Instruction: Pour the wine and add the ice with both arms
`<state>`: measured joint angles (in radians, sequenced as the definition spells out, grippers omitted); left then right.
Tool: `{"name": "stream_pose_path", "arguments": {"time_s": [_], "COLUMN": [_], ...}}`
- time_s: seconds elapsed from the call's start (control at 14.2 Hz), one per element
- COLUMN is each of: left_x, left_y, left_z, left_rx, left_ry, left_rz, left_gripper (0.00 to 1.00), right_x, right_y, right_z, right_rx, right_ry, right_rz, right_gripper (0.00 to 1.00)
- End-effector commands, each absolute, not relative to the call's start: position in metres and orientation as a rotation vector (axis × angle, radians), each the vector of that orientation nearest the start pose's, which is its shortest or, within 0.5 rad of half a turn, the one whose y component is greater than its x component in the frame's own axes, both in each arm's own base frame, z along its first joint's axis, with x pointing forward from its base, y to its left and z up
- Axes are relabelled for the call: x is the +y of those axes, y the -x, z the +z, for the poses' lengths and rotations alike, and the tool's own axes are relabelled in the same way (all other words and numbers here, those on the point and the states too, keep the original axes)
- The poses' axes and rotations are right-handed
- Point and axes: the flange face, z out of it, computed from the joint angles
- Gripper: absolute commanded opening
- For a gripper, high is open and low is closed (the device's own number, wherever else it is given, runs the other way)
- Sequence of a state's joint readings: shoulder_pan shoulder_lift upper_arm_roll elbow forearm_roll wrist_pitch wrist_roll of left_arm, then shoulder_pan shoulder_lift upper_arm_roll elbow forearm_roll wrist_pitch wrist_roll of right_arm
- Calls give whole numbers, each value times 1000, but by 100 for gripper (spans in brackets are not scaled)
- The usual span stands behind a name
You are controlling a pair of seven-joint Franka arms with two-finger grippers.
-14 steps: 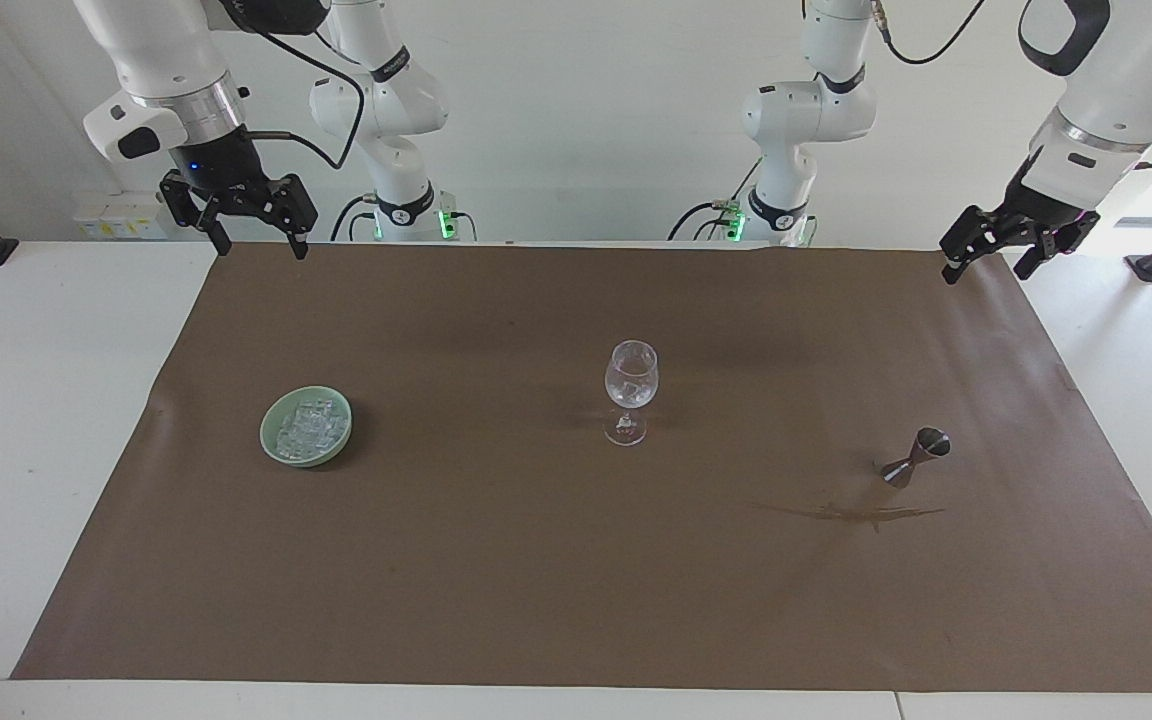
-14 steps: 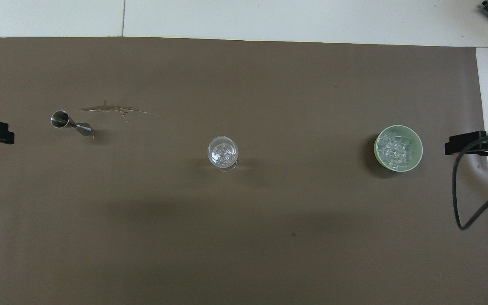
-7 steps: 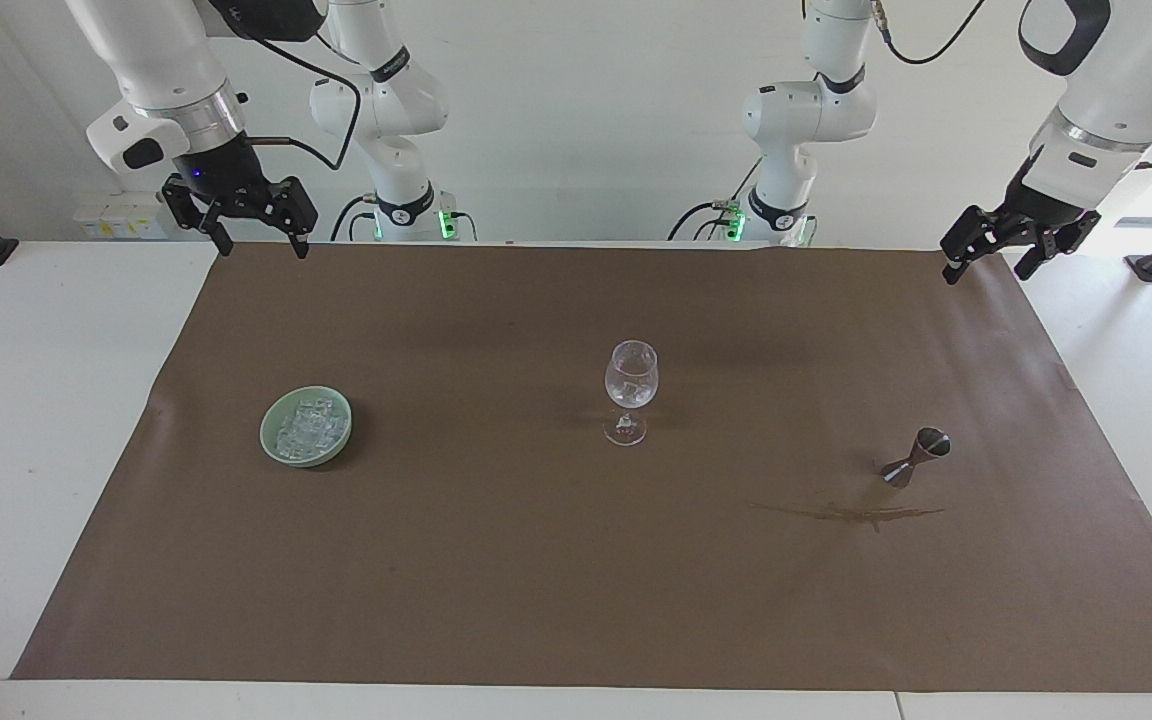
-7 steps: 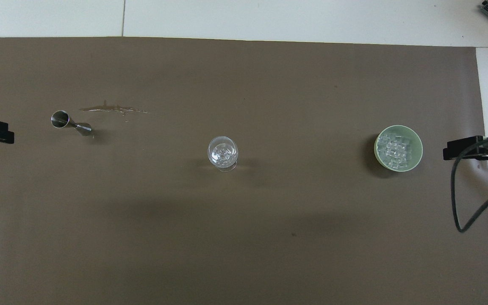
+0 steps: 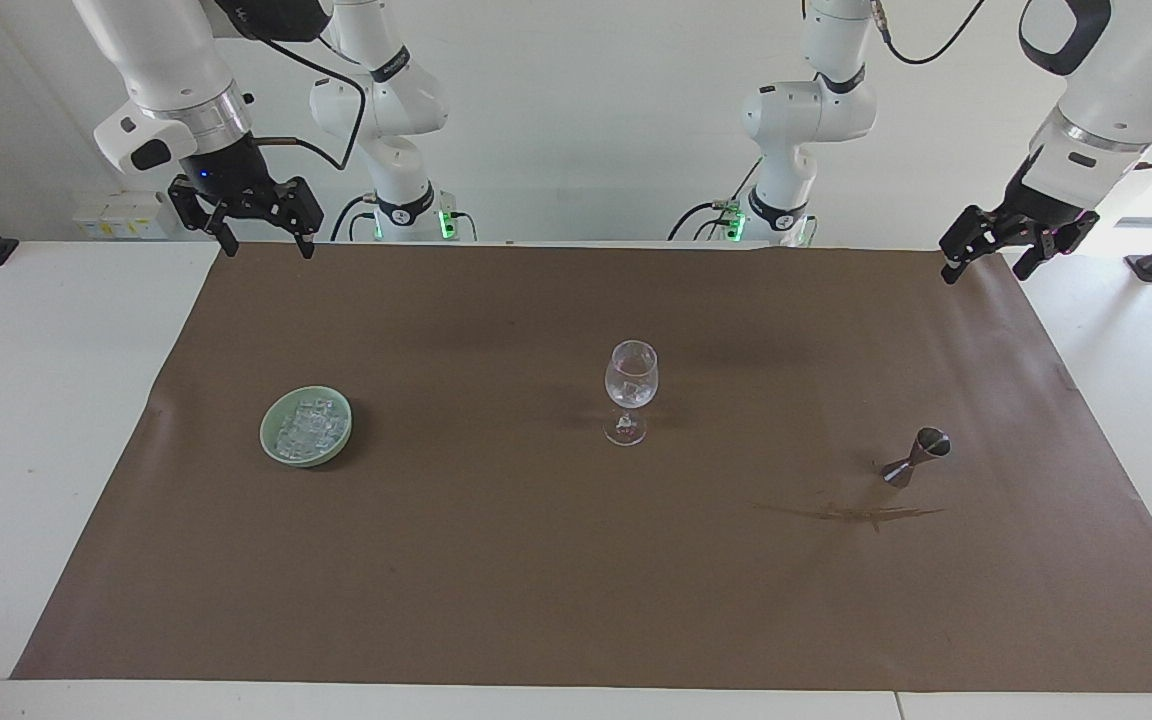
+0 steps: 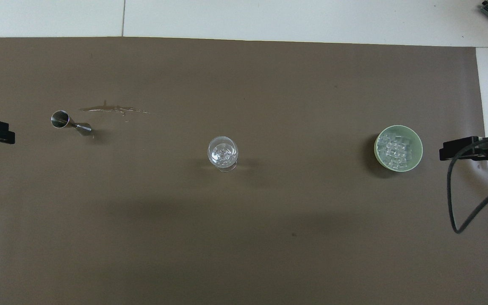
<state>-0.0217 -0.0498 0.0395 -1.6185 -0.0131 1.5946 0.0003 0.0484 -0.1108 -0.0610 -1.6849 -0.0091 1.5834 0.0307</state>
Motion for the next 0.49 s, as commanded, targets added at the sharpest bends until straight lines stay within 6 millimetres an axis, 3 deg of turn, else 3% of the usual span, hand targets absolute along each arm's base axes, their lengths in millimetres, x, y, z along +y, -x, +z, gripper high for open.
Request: {"name": "stream_pose_path", "arguments": {"time_s": [0.0,0.42], "left_x": [8,11], "left_y": [-538,-537], "left_z": [631,631], "left_rx": [-32,-41], "left_ry": [3166,3166], "left_rz": [-25,-15], "left_gripper": [100,100], "right_x": [-7,-10], "right_y": [-514,-511], "right_z": [631,630], "right_rx": [71,69], "right_ry": [3124,3124], "right_rz": [-7,22], "right_gripper": [100,100]}}
